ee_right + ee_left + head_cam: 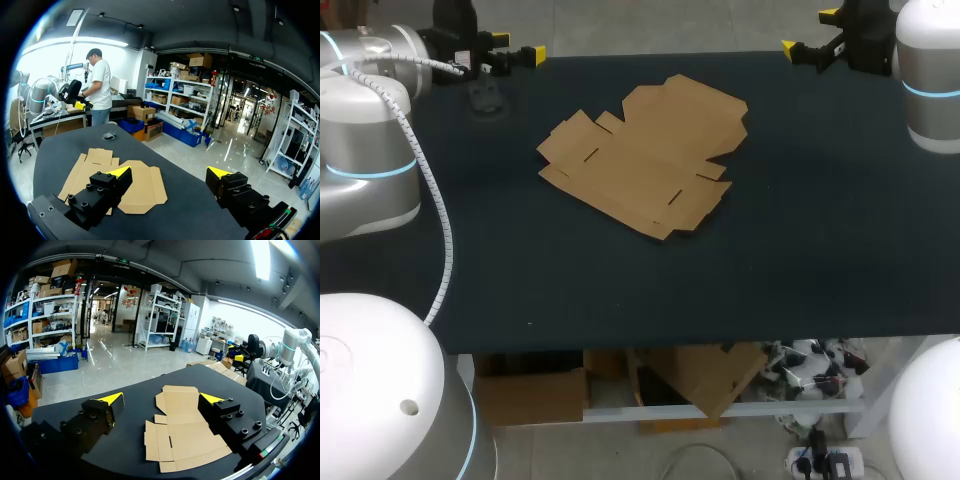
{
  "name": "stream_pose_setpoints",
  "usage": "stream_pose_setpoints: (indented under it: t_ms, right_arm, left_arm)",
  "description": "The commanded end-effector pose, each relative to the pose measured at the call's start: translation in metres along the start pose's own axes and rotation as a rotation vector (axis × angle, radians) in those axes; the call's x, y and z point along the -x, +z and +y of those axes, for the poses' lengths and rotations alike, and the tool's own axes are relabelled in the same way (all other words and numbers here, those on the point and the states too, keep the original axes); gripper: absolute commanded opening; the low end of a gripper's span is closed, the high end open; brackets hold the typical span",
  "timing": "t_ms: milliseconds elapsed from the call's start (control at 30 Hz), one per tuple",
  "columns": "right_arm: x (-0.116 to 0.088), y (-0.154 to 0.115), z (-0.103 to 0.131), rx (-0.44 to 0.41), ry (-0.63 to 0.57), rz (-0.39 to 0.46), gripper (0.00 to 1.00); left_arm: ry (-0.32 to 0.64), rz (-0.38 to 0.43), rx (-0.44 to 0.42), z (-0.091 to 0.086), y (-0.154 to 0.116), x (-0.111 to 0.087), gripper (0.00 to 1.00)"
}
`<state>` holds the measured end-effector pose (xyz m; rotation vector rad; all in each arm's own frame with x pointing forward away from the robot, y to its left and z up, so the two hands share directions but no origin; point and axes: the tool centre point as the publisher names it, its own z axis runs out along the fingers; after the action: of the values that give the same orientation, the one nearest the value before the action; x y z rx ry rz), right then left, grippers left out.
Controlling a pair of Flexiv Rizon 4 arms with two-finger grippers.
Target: Assemble the packaging by folding the flat box into shape, placing the metal phone stand inside, and closing the box properly
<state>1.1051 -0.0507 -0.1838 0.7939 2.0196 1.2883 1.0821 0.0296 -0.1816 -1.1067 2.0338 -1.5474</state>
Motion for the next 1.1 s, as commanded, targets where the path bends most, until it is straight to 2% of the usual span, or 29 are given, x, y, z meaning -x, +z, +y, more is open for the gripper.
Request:
stream_pose_setpoints:
  t_ms: [33,1000,1100]
  right_arm:
    - [-0.0007,-0.0002,-0.0005,0.004,0.0,-0.003,1.0]
    - [-0.0007,-0.0002,-0.0005,0.004,0.0,-0.003,1.0]
    - [0.0023,0.0013,0.0008,-0.019,0.018,0.005,1.0]
  left_arm:
    - [0.0,0.0,-0.001,0.0,0.0004,0.0001,1.0]
    - [0.0,0.0,-0.001,0.0,0.0004,0.0001,1.0]
    - [0.007,0.001,0.009,-0.0018,-0.0007,-0.0004,1.0]
